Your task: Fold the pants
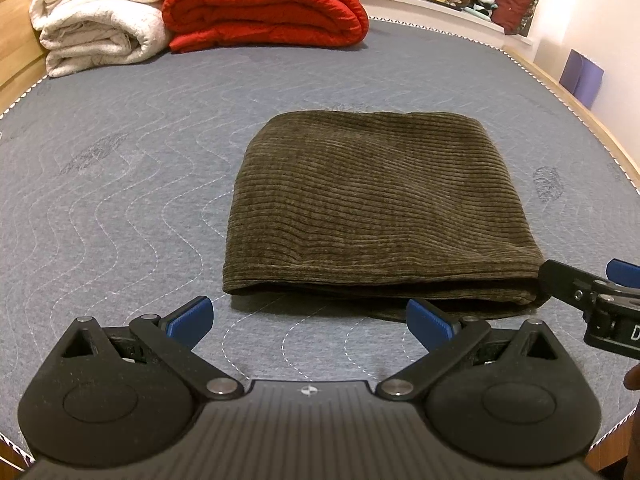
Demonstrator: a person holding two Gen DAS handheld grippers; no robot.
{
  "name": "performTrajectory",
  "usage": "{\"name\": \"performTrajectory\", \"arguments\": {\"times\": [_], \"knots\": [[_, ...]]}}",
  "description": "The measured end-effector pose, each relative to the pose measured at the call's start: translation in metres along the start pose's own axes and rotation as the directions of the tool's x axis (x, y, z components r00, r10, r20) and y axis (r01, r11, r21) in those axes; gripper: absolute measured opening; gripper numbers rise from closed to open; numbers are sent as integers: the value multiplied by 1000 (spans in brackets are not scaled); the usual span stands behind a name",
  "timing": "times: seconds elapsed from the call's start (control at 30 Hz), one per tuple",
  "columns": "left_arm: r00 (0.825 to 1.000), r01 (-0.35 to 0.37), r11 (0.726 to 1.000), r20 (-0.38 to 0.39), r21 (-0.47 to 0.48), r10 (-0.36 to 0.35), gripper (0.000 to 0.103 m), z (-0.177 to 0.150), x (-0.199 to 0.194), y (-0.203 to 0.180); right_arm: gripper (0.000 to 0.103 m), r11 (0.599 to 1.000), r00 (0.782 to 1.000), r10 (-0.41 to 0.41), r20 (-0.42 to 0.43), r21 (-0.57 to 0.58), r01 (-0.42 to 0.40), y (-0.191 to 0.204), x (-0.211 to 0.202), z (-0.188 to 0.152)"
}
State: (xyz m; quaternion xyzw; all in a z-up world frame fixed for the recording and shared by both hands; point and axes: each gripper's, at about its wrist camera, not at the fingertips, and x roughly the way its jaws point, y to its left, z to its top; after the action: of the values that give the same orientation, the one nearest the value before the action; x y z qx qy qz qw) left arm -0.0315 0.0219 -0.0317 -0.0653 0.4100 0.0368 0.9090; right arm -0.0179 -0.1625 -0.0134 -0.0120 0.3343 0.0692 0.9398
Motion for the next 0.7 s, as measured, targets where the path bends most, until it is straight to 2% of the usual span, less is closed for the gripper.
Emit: {"name": "performTrajectory", "arguments": {"times": [0.7], "knots": [[1000,8,1000,11,16,-8,103,0,0,-3,102,1000,1000,-2,2,2,2,1,0,0]]}}
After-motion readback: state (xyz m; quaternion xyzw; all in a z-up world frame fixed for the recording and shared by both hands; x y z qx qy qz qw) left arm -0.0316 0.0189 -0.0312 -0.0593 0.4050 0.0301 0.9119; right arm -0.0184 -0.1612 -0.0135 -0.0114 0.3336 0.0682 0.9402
